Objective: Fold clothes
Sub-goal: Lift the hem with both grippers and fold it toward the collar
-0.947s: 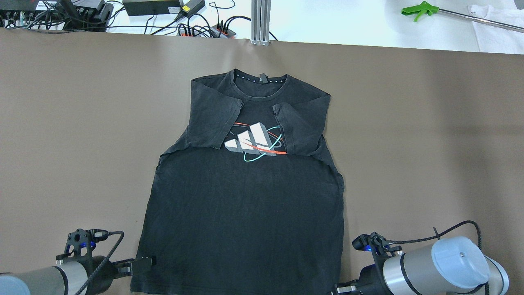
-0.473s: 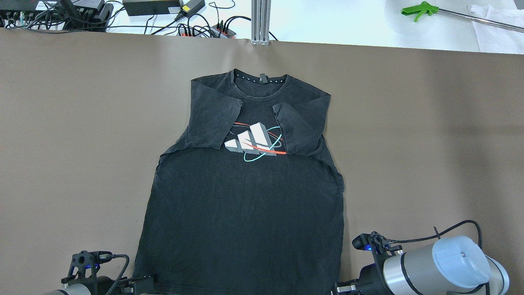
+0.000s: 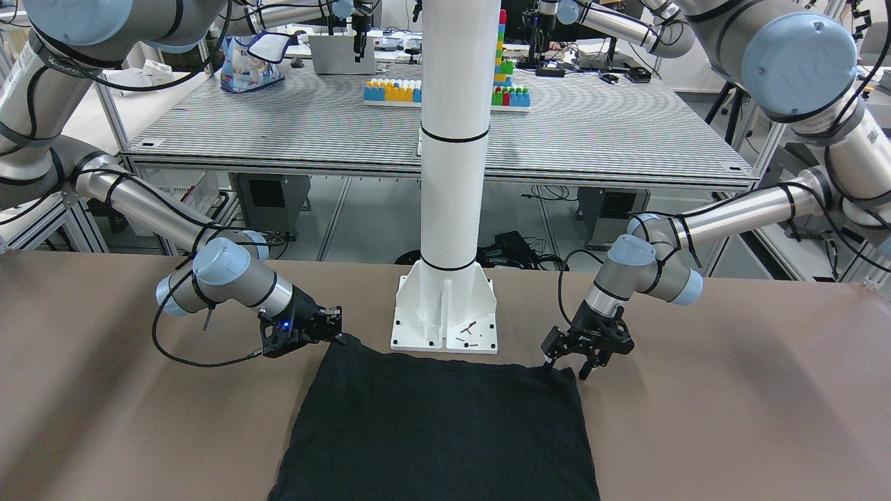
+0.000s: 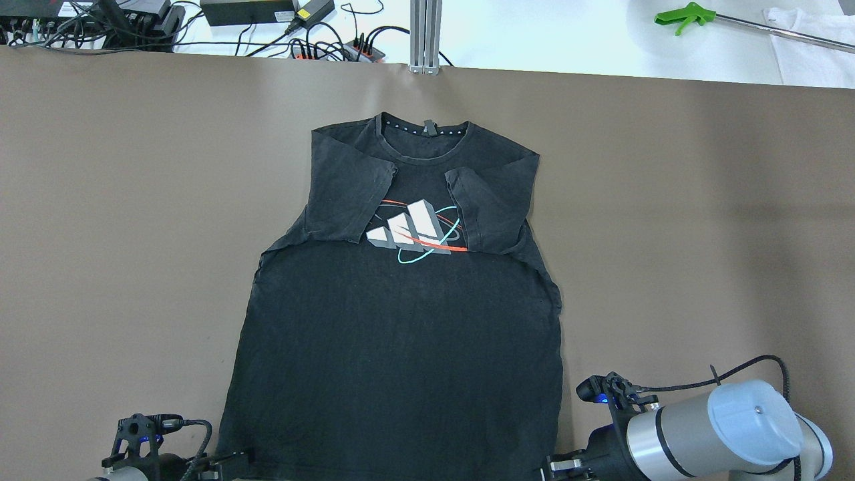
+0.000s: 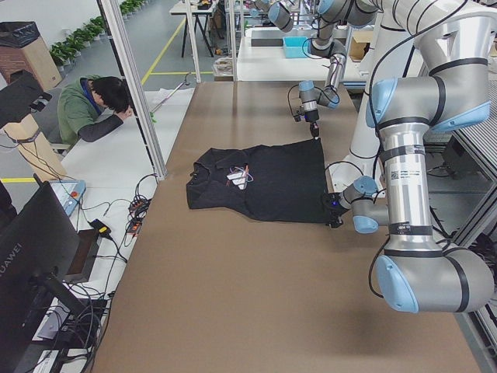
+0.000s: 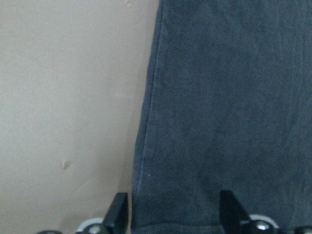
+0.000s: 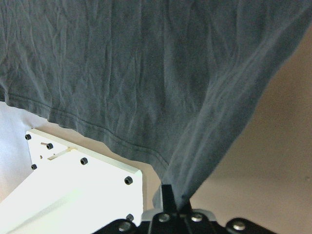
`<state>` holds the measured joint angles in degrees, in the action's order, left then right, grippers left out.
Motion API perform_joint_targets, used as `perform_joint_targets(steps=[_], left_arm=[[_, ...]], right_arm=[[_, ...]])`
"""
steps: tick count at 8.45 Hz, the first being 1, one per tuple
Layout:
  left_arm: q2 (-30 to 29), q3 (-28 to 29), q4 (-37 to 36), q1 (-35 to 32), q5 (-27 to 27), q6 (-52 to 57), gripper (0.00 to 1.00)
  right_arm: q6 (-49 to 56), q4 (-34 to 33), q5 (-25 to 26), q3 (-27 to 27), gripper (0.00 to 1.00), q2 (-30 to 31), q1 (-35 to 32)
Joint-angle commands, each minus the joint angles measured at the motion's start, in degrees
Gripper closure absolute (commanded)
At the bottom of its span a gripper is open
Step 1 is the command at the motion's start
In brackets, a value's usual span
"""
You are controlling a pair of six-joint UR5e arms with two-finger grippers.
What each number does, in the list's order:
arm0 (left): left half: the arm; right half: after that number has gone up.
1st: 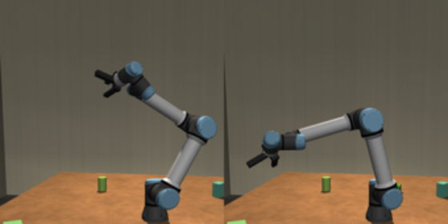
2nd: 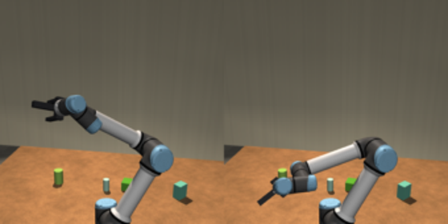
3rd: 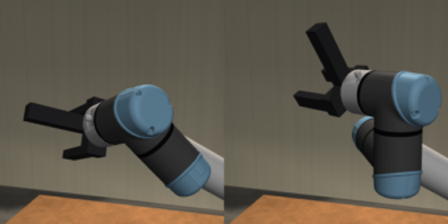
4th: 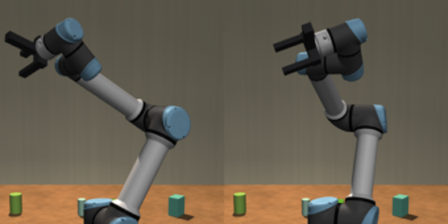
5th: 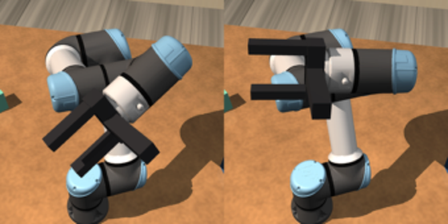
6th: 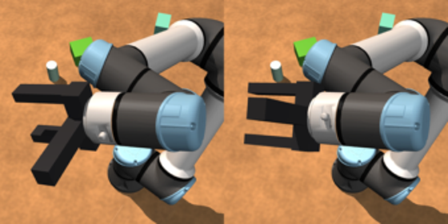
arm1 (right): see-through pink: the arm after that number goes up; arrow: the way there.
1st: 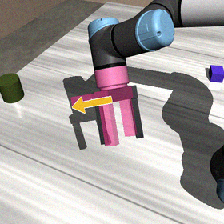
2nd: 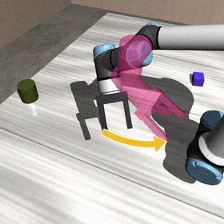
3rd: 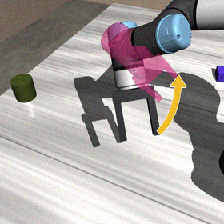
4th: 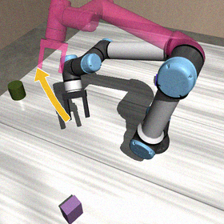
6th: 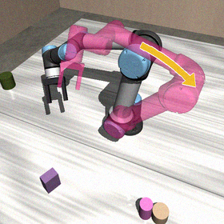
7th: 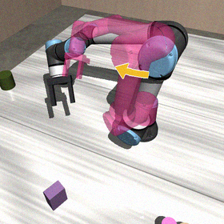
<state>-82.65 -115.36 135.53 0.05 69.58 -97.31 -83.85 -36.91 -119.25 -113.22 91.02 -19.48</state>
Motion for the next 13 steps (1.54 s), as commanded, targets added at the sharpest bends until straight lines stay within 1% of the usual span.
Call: perform_joint_targets(steps=[1,2,3,4,5,6,7,8,9,10,11,12,13], left_arm=[[0.0,-0.1,0.0,0.0,0.0,-0.2,1.0],[0.0,-0.6,0.0,0.0,0.1,-0.2,1.0],[0.0,-0.8,0.1,-0.1,1.0,-0.1,1.0],[0.2,-2.5,0.1,-0.3,1.5,-0.1,1.0],[0.8,-5.1,0.1,-0.4,2.7,0.2,1.0],[4.0,-9.8,0.3,-0.7,5.3,1.1,1.0],[6.3,-14.3,1.1,-1.2,8.0,1.8,1.0],[6.4,-16.5,4.1,-1.7,10.8,2.5,1.0],[6.2,-18.0,5.9,-1.6,11.7,2.5,1.0],[6.2,-19.1,7.8,-1.8,17.1,2.5,1.0],[6.9,-20.2,10.2,-1.8,20.0,3.6,1.0],[8.5,-21.4,11.5,-1.8,23.4,6.9,1.0],[12.1,-22.2,14.9,-1.8,25.4,9.0,1.0]], right_arm=[[-0.1,0.0,0.0,-0.6,1.0,0.0,-0.5],[-0.1,0.0,-0.4,-0.9,1.0,0.1,-0.5],[-0.1,0.0,-1.8,-1.0,1.0,0.1,-1.5],[-0.1,0.0,-4.1,-1.5,1.0,0.1,-3.0],[0.0,0.1,-7.1,-1.8,1.0,0.1,-5.0],[0.0,0.7,-11.3,-2.7,1.0,0.1,-7.4],[0.0,3.1,-16.5,-3.1,1.0,0.1,-9.9],[-0.5,6.5,-21.9,-3.8,1.0,0.6,-12.4],[-4.7,9.5,-25.8,-4.7,1.0,0.4,-13.9],[-9.3,15.9,-28.6,-4.8,1.0,0.6,-14.0],[-13.9,21.0,-30.6,-5.1,1.0,0.7,-14.0],[-18.1,26.4,-32.3,-5.1,1.0,0.8,-14.0],[-20.9,30.5,-33.8,-5.1,1.0,0.8,-13.9]])
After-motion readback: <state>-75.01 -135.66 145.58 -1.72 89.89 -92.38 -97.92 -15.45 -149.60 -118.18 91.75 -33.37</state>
